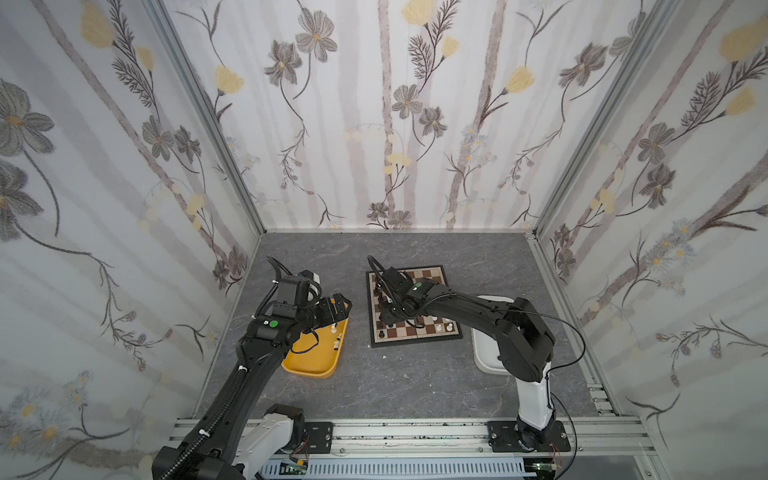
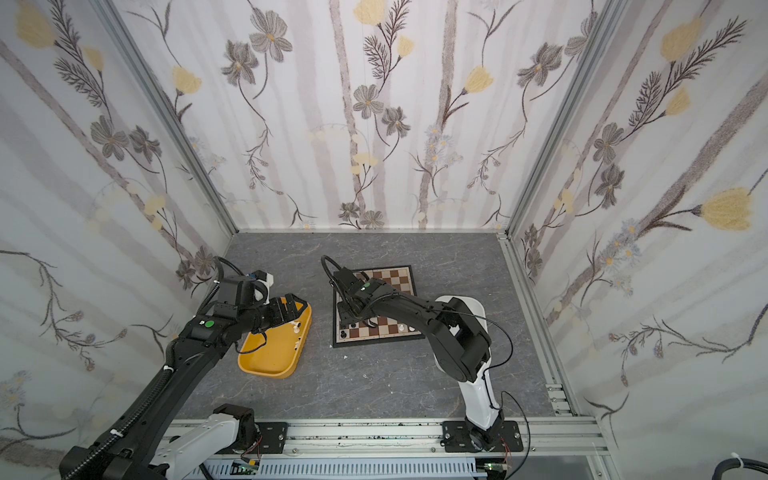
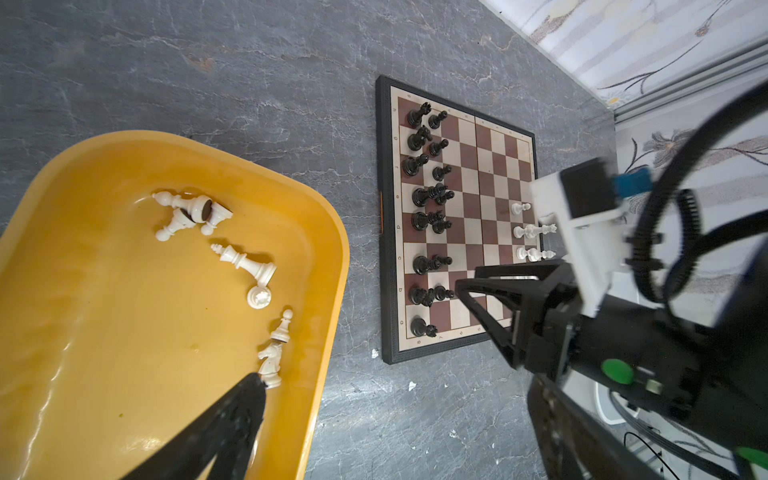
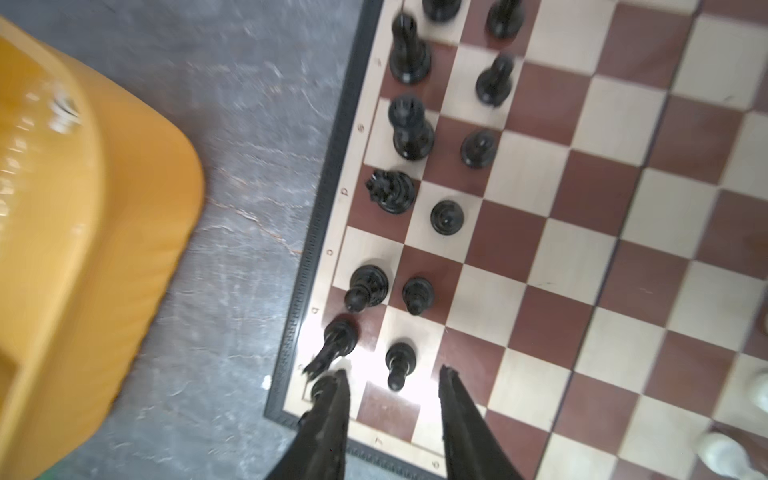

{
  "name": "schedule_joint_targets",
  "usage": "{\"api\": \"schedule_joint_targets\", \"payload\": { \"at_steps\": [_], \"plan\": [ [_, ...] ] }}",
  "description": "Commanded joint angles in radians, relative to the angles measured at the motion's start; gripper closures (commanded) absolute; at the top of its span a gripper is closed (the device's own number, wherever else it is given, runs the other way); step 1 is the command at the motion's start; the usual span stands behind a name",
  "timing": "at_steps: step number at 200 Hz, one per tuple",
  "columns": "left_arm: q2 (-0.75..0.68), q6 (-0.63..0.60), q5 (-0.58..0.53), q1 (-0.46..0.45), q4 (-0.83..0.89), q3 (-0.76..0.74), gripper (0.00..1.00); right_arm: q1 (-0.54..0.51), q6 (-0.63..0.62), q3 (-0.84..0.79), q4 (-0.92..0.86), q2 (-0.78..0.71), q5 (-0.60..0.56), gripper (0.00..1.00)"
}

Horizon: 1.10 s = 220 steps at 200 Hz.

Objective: Set up the chess pieces on the board
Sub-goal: 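Lower the black pawn onto the board edge square and open the right gripper, then lift the right gripper and move it back over the white tray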

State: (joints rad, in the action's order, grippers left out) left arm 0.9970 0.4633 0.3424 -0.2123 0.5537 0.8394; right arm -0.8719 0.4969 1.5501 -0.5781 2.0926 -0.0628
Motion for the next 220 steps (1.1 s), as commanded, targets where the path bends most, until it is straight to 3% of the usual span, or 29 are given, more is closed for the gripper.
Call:
{"api": "schedule_joint_targets", "payload": {
  "at_steps": [1,18,40,65,81,100,121,181,220],
  "plan": [
    [0.007,-0.001,0.051,-0.001,-0.046,0.002,0.0,0.031,0.024,-0.031,0.006,-0.134,-0.06,0.5],
    [0.025,0.002,0.077,-0.018,-0.062,0.014,0.0,0.127,0.057,-0.146,0.002,-0.27,-0.077,0.48],
    [0.075,-0.027,0.062,-0.093,-0.06,0.063,0.0,0.307,0.126,-0.424,0.04,-0.473,-0.046,0.48],
    [0.157,-0.064,0.021,-0.197,-0.057,0.119,0.0,0.527,0.215,-0.743,0.123,-0.704,0.054,0.58],
    [0.21,-0.081,0.002,-0.251,-0.05,0.152,0.0,0.612,0.259,-0.888,0.124,-0.806,0.003,0.59],
    [0.256,-0.072,0.006,-0.281,-0.078,0.155,0.0,0.664,0.232,-0.958,0.174,-0.876,-0.038,0.51],
    [0.301,-0.057,0.021,-0.297,-0.1,0.159,0.0,0.683,0.218,-0.939,0.199,-0.824,-0.064,0.48],
    [0.307,-0.06,-0.004,-0.298,-0.109,0.144,0.0,0.789,0.167,-0.668,0.261,-0.428,-0.095,0.44],
    [0.28,-0.069,-0.029,-0.299,-0.11,0.123,0.0,0.898,0.178,-0.629,0.249,-0.347,-0.092,0.43]
  ]
}}
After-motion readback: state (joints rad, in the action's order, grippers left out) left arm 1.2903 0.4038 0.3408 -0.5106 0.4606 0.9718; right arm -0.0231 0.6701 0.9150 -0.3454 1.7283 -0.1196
